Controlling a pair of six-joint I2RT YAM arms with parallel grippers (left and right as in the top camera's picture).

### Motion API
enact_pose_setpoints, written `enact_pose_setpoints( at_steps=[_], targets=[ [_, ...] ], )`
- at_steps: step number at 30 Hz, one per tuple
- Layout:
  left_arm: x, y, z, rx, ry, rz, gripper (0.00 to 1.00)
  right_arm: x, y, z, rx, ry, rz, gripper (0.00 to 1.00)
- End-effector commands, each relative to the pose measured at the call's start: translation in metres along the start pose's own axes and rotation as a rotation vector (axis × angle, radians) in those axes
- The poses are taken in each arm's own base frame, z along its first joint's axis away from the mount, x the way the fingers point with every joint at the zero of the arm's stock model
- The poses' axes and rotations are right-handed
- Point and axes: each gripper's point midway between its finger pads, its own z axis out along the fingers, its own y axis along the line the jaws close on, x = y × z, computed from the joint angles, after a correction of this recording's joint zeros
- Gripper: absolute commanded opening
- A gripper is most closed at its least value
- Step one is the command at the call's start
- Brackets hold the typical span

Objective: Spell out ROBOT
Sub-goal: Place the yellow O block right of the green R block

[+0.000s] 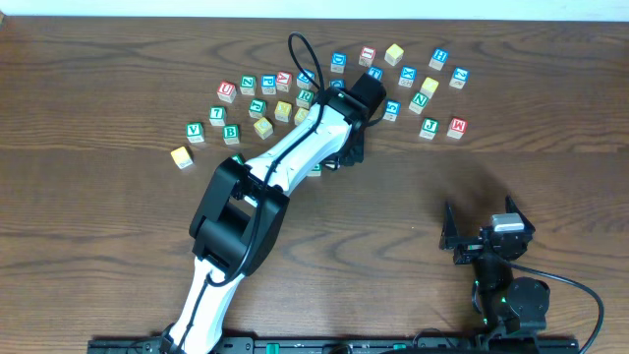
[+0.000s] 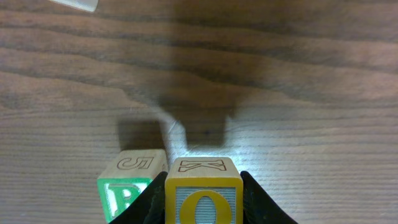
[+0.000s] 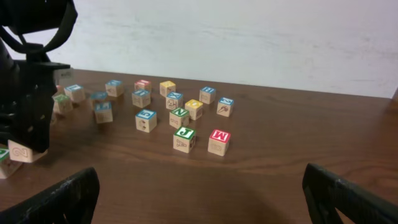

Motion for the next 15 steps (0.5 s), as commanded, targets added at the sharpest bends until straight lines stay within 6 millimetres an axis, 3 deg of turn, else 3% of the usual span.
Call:
enact_pose_setpoints(
  at_steps=[1, 7, 15],
  targets=[
    [0.001, 0.002, 0.005, -0.014, 0.004, -0.020, 0.29, 0.000, 0.002, 0.000, -0.008, 0.000, 0.013, 0.99],
    [0.006, 0.004, 0.020, -0.013, 0.002, -0.050, 0.30, 0.000, 0.002, 0.000, -0.008, 0.000, 0.013, 0.99],
    [0.008, 0.005, 0.024, -0.016, 0.006, -0.072, 0.30, 0.000, 0.002, 0.000, -0.008, 0.000, 0.013, 0.99]
  ],
)
